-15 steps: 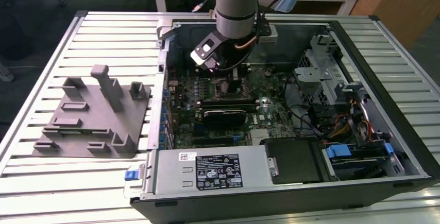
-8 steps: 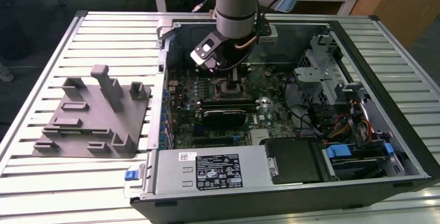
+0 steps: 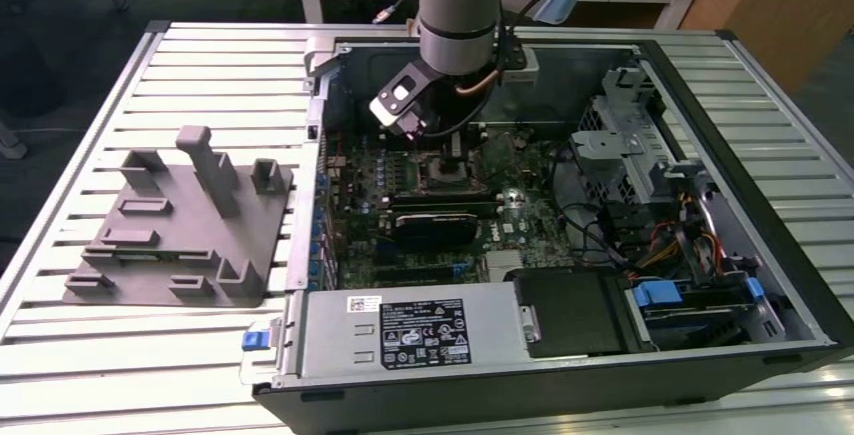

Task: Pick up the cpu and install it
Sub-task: 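Place the cpu into insertion slot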

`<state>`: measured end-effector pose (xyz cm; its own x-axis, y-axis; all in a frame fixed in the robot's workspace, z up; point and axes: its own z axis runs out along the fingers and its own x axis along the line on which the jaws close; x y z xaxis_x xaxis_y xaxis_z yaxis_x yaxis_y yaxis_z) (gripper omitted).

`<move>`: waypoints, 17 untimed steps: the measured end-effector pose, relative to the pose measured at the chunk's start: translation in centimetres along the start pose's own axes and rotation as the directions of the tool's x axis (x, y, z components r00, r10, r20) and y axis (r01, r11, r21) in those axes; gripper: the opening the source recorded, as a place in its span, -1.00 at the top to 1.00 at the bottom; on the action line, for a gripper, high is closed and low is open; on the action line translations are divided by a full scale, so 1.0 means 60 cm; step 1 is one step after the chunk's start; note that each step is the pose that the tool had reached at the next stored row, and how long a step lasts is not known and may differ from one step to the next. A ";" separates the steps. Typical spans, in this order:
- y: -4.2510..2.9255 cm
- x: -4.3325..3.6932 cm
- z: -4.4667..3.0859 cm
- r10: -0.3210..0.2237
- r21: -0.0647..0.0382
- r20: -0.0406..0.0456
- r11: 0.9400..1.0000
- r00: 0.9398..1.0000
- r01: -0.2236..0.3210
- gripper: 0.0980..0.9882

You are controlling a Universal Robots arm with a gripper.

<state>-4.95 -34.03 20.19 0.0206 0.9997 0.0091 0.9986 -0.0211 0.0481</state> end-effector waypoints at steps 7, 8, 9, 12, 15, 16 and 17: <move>0.000 0.000 0.006 0.000 0.000 0.000 1.000 1.000 0.000 0.98; 0.000 0.000 0.007 0.000 0.000 0.000 1.000 1.000 0.000 0.98; 0.000 0.000 0.007 0.000 0.000 0.000 1.000 1.000 0.000 0.98; 0.000 0.000 0.008 0.000 0.000 0.000 1.000 1.000 0.000 0.98; 0.000 0.000 0.007 0.000 0.000 -0.001 1.000 1.000 0.000 0.98; 0.000 0.000 0.005 0.000 -0.001 -0.002 1.000 1.000 0.000 0.98; 0.000 0.001 0.003 0.000 -0.001 -0.003 1.000 1.000 0.000 0.98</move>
<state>-4.93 -33.99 20.00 0.0206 0.9997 0.0116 0.9986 -0.0212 0.0494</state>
